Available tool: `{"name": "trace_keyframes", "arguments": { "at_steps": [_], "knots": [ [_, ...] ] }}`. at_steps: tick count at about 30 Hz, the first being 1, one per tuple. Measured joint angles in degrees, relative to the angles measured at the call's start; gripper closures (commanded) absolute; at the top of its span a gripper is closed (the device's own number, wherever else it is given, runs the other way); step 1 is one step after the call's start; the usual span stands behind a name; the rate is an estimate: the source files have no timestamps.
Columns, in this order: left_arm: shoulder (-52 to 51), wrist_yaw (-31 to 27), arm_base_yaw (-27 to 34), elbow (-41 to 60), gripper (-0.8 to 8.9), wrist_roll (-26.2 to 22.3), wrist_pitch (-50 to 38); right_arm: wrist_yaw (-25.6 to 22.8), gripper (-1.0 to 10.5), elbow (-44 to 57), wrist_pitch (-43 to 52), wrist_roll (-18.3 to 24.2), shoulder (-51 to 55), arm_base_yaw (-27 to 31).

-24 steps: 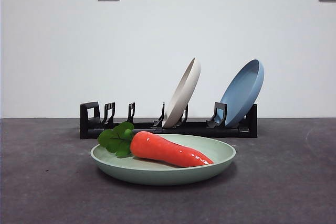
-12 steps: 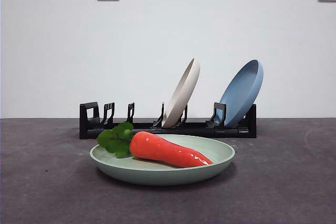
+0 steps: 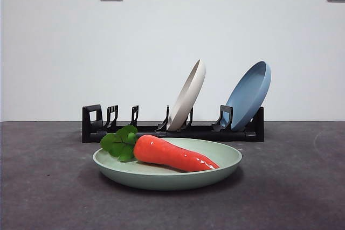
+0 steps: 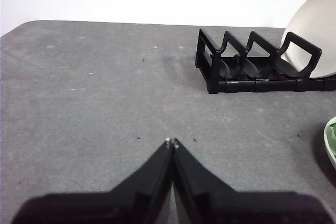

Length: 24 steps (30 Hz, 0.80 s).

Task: Take the green plate from the plate rack,put the plate on the table,take the carrot from the table,put the carrot in the plate

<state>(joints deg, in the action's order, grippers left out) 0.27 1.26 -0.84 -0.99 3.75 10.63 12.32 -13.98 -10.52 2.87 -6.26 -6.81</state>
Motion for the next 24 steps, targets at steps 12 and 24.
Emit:
{"name": "trace_keyframes", "arguments": {
  "at_steps": [12, 24],
  "knots": [
    [0.0, 0.02, 0.0, 0.0, 8.17, 0.04, 0.0, -6.56, 9.5, 12.9, 0.74, -6.49, 5.99, 0.44],
    [0.0, 0.02, 0.0, 0.0, 8.17, 0.37, 0.0, -6.56, 9.5, 12.9, 0.7, -8.94, 6.03, 0.44]
  ]
}}
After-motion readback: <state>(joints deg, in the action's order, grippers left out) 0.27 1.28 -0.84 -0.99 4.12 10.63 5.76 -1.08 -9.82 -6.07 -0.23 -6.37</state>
